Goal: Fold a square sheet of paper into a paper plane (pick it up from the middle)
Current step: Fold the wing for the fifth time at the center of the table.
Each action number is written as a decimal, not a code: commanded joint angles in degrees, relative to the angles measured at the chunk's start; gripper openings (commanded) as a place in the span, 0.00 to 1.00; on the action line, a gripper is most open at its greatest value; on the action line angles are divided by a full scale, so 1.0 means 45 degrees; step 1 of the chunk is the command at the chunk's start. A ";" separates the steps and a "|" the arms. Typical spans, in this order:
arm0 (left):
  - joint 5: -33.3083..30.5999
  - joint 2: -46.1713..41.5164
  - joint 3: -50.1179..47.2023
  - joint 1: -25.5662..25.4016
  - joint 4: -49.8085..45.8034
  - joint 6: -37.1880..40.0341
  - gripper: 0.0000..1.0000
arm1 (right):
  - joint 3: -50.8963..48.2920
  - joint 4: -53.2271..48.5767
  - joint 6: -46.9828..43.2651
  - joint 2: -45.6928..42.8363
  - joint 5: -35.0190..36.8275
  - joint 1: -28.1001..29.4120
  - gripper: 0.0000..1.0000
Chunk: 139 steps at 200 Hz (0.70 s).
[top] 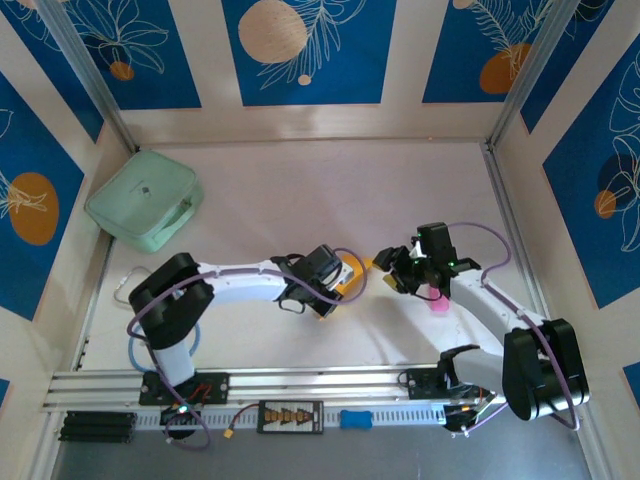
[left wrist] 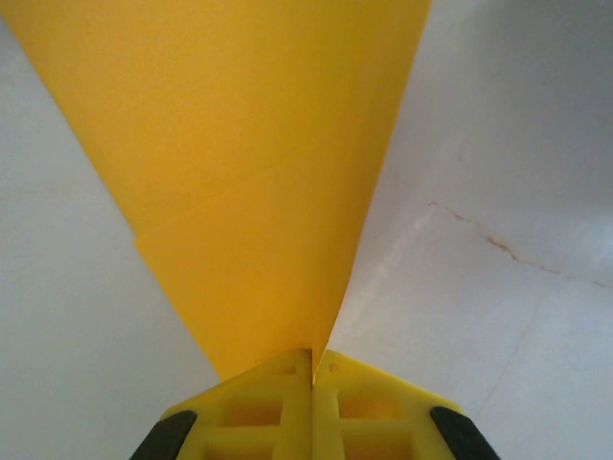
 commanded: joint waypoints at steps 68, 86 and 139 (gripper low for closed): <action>0.2917 0.0659 -0.0334 0.0842 0.1369 -0.1073 0.00 | -0.0477 0.1225 -0.0422 0.0037 -0.0822 0.0229 0.48; 0.3115 0.0745 -0.0479 0.0947 0.1551 -0.1195 0.00 | -0.0477 0.1486 -0.0722 0.0063 -0.0732 0.0478 0.46; 0.3283 0.0959 -0.0806 0.1049 0.1827 -0.1546 0.00 | -0.0430 0.2079 -0.1481 0.0322 -0.1030 0.1079 0.36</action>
